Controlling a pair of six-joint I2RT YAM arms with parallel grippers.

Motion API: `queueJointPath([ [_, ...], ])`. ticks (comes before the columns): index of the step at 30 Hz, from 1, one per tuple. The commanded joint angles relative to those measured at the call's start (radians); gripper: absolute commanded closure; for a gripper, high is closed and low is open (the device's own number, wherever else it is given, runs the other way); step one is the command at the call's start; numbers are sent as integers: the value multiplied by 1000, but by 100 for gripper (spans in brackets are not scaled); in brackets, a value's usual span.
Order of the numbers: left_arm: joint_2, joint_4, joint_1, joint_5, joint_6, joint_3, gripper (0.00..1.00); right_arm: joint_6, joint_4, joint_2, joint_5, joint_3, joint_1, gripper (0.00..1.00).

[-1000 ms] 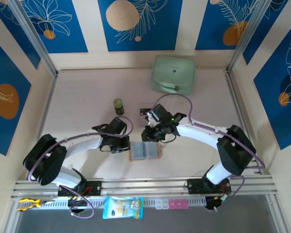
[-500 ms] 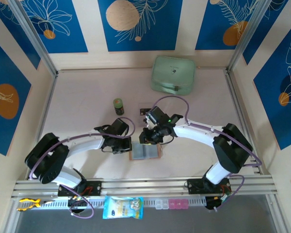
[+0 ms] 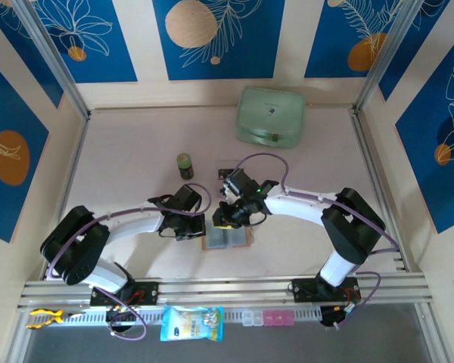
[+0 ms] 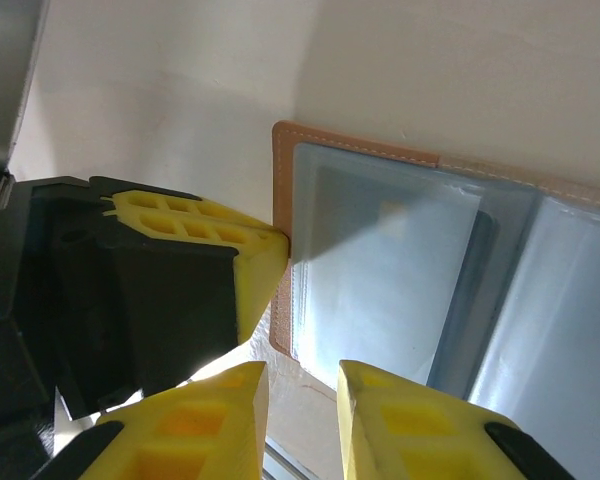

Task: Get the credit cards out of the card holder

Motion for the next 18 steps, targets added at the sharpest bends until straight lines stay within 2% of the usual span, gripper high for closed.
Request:
queueJointPath([
  [1, 11, -26, -7, -17, -11, 0, 99, 19, 14, 24, -35, -17, 10, 75],
  [18, 15, -27, -8, -17, -11, -5, 99, 26, 14, 86, -30, -22, 17, 74],
])
